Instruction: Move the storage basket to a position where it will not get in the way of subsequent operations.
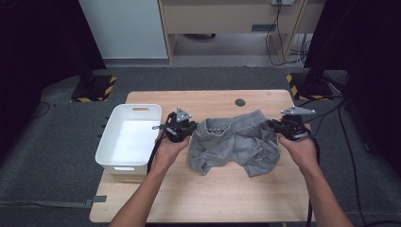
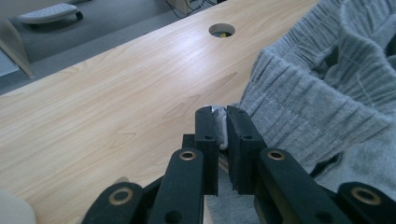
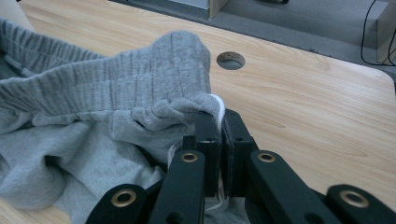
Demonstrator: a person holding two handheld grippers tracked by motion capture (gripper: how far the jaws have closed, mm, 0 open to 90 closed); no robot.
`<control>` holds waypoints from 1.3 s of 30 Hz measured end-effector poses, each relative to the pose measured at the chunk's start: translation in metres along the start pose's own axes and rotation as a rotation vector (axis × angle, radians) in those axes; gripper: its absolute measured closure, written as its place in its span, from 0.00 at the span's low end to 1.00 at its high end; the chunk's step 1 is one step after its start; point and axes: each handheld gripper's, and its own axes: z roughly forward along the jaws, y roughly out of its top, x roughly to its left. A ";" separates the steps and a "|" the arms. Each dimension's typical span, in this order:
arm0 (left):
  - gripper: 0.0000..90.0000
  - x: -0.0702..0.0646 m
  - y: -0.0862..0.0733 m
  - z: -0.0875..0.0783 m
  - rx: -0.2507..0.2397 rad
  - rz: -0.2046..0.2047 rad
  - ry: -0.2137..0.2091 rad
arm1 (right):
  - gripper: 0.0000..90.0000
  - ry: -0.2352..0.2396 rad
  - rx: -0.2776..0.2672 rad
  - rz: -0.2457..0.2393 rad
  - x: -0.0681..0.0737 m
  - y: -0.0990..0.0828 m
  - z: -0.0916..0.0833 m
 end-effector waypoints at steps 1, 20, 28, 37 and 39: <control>0.93 0.001 0.001 -0.001 0.000 0.000 0.004 | 0.97 -0.001 -0.002 0.001 -0.001 0.000 0.000; 0.93 0.010 0.013 -0.020 -0.041 -0.005 0.044 | 0.97 -0.013 -0.018 0.004 -0.009 0.006 -0.008; 0.93 0.017 0.017 -0.031 -0.066 -0.018 0.054 | 0.97 -0.016 -0.030 0.006 -0.012 0.009 -0.016; 0.93 0.018 0.023 -0.038 -0.088 -0.029 0.057 | 0.97 -0.010 -0.043 0.006 -0.014 0.013 -0.021; 0.93 0.018 0.025 -0.041 -0.097 -0.029 0.054 | 0.97 -0.012 -0.045 0.001 -0.014 0.016 -0.023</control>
